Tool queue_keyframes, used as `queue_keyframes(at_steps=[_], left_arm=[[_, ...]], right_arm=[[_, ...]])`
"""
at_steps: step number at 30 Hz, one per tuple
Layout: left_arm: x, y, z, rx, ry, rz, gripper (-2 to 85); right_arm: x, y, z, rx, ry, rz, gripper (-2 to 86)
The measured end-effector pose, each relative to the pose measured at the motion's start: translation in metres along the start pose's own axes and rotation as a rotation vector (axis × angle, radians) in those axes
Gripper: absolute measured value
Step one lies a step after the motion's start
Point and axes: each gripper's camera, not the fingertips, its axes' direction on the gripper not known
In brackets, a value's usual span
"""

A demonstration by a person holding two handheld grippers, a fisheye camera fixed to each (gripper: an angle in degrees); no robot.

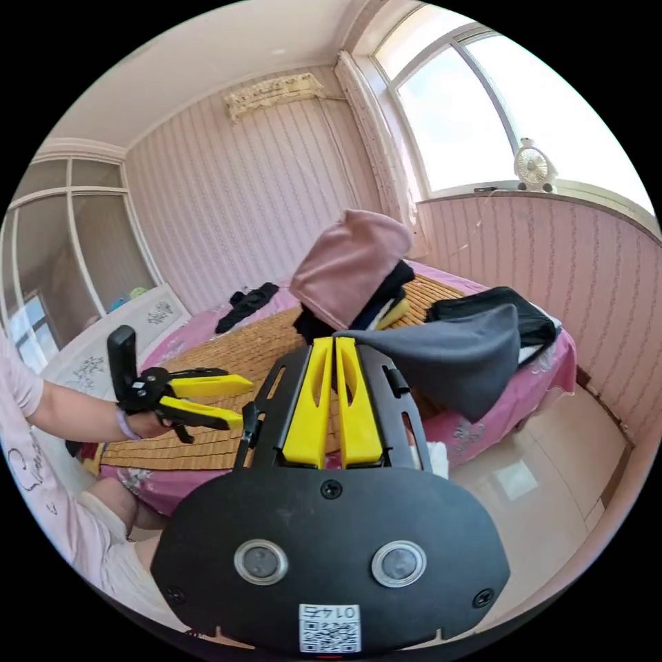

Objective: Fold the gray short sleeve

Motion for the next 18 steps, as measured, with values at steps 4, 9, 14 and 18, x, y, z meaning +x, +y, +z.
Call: queue_keyframes(at_steps=[4, 9, 14, 18], left_arm=[[0.011, 0.049, -0.078, -0.024, -0.103, 0.018, 13.5], [-0.018, 0.111, -0.215, 0.047, -0.370, -0.309, 8.2], [-0.010, 0.161, -0.370, 0.208, -0.711, -0.338, 3.6], [-0.001, 0.210, -0.406, 0.215, -0.800, -0.404, 2.5]], right_arm=[[-0.096, -0.021, 0.033, -0.049, -0.452, -0.053, 0.0], [-0.204, -0.058, 0.062, 0.015, -0.757, -0.032, 0.1], [-0.286, -0.084, 0.075, 0.065, -0.857, -0.079, 0.3], [-0.330, -0.049, 0.111, -0.080, -0.642, -0.169, 0.5]])
